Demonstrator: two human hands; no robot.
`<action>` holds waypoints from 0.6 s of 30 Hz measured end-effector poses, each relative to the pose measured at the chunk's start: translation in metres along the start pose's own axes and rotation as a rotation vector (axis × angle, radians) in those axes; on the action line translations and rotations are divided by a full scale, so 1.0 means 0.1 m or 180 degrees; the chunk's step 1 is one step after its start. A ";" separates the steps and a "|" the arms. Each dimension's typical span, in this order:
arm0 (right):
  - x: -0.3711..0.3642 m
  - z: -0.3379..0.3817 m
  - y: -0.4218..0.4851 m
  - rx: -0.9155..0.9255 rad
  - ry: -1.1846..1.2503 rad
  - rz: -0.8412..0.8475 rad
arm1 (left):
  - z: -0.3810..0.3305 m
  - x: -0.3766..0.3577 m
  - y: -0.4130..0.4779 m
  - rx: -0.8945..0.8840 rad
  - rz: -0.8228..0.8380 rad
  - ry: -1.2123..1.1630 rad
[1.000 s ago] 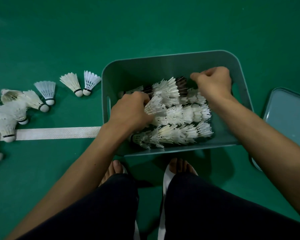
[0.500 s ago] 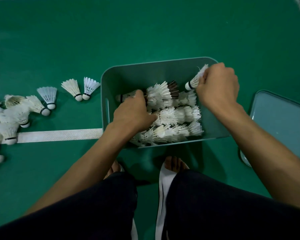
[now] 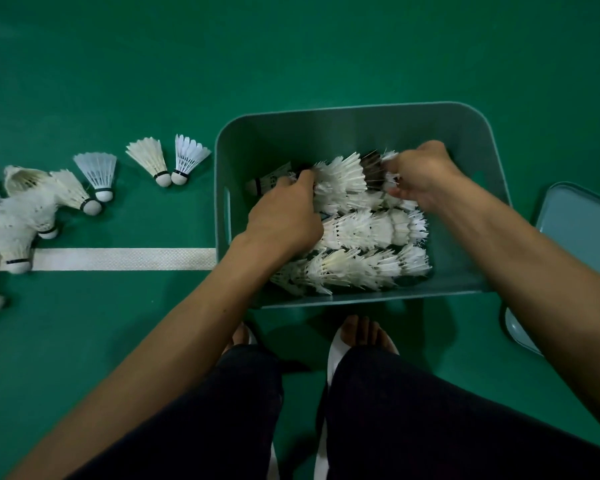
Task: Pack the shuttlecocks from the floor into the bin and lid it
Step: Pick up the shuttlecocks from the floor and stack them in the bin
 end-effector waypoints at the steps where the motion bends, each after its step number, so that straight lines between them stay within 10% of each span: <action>1: 0.00 0.01 0.01 -0.0022 0.0015 0.0018 | 0.01 0.00 0.00 -0.0002 0.0010 0.0007; 12: 0.21 0.12 -0.35 0.0320 -0.1355 -0.0693 | -0.02 0.33 -0.46 -0.0455 -0.0356 0.0083; 18: -0.42 0.48 -0.96 0.1848 -0.1776 -0.1011 | 0.23 0.59 -1.08 -0.0920 -0.1444 -0.0805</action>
Point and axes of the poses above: each hand's wrist, its own y-axis towards the middle knuckle, its own x-axis out of the back of the hand, z = x × y, the point moved 2 cm from there along y, towards the middle knuckle, and after that the axes turned 15 degrees about z, right-handed, at the moved point
